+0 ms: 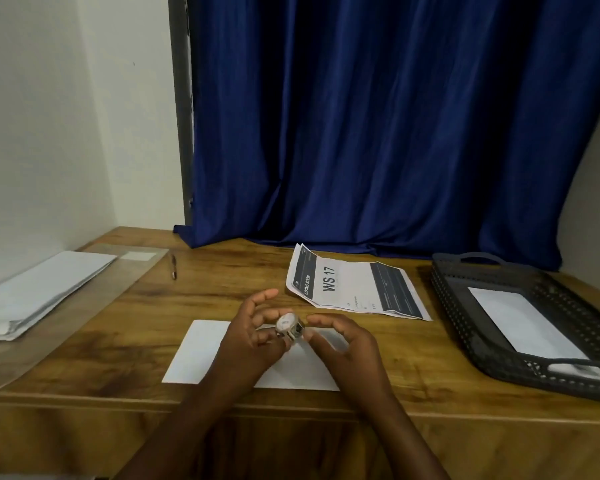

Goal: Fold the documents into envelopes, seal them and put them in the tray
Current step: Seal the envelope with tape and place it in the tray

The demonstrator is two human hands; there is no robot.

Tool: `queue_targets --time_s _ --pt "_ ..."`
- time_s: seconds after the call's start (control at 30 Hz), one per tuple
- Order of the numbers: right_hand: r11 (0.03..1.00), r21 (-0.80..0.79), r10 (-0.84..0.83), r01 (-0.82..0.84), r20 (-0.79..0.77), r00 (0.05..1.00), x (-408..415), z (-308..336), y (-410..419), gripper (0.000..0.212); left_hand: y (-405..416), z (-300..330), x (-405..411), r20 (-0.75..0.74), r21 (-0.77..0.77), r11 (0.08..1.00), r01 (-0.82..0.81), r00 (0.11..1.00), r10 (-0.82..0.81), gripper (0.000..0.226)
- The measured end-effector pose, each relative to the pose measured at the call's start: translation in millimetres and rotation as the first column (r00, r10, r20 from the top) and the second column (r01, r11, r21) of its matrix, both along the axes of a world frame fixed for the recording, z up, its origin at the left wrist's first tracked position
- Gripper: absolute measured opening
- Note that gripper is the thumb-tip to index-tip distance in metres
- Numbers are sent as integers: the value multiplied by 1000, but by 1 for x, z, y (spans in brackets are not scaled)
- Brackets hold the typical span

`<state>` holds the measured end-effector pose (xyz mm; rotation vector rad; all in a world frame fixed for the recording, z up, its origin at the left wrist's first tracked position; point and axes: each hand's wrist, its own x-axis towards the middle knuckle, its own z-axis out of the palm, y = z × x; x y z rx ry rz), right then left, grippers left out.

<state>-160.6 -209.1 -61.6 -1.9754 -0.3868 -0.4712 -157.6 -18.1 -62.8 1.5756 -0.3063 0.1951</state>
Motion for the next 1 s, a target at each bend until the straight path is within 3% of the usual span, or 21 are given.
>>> queue_targets --time_s 0.13,0.47,0.8,1.0 --pt "999 -43 21 -19 45 999 -1 -7 0 29 0 2 -1 5 53 998 34 999 -34 79" --pt "1000 26 -5 3 52 999 -4 -9 -5 22 -3 3 -5 70 163 986 41 996 -53 70" --pt "993 117 30 -33 25 999 -3 -9 -7 19 -5 3 -6 58 170 985 13 998 -23 65" --pt "997 69 31 -37 90 995 -5 -8 -7 17 -5 5 -8 72 192 981 6 997 -20 65"
